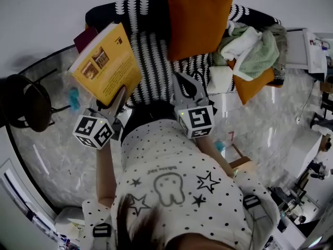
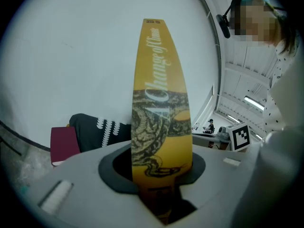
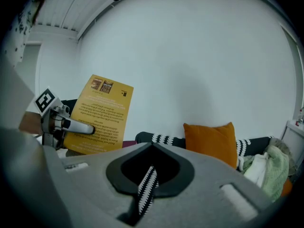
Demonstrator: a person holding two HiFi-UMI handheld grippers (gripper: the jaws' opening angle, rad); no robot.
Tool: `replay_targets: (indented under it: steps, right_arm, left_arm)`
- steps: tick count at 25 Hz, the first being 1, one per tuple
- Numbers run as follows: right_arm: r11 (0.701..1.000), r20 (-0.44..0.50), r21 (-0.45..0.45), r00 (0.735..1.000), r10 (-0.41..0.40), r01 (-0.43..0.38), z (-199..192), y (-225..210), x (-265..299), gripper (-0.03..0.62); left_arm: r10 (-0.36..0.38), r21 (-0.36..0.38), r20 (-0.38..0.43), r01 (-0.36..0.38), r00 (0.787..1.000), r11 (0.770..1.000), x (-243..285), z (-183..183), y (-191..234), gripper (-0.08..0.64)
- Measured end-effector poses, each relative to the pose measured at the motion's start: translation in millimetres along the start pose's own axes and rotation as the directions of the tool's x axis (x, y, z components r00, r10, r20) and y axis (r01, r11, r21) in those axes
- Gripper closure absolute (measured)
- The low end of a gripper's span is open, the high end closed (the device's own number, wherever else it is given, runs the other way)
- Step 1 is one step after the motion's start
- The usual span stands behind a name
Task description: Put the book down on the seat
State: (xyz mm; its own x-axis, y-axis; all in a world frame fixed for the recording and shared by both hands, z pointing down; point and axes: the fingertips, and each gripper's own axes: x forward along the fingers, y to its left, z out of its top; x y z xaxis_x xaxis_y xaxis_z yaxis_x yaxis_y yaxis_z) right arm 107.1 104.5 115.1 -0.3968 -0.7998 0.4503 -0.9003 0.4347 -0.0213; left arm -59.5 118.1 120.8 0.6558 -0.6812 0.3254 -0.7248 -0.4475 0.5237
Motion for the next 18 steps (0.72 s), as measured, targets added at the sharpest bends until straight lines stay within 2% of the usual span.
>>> replay_targets:
  steps: [8, 18]
  right_arm:
    - [1.0, -0.045, 0.021, 0.999, -0.009, 0.01, -16.9, -4.4, 8.7, 0.595]
    - [1.0, -0.071, 0.025, 0.997, -0.006, 0.008, -36.1, 2.7, 16.1, 0.595]
  left_arm:
    - [-0.033, -0.085, -0.034, 0.03, 0.999, 0.996, 18.5, -22.1, 16.2, 0.413]
    - [-0.095, -0.095, -0.085, 0.087, 0.992, 0.992, 44.3, -55.8, 28.6, 0.413]
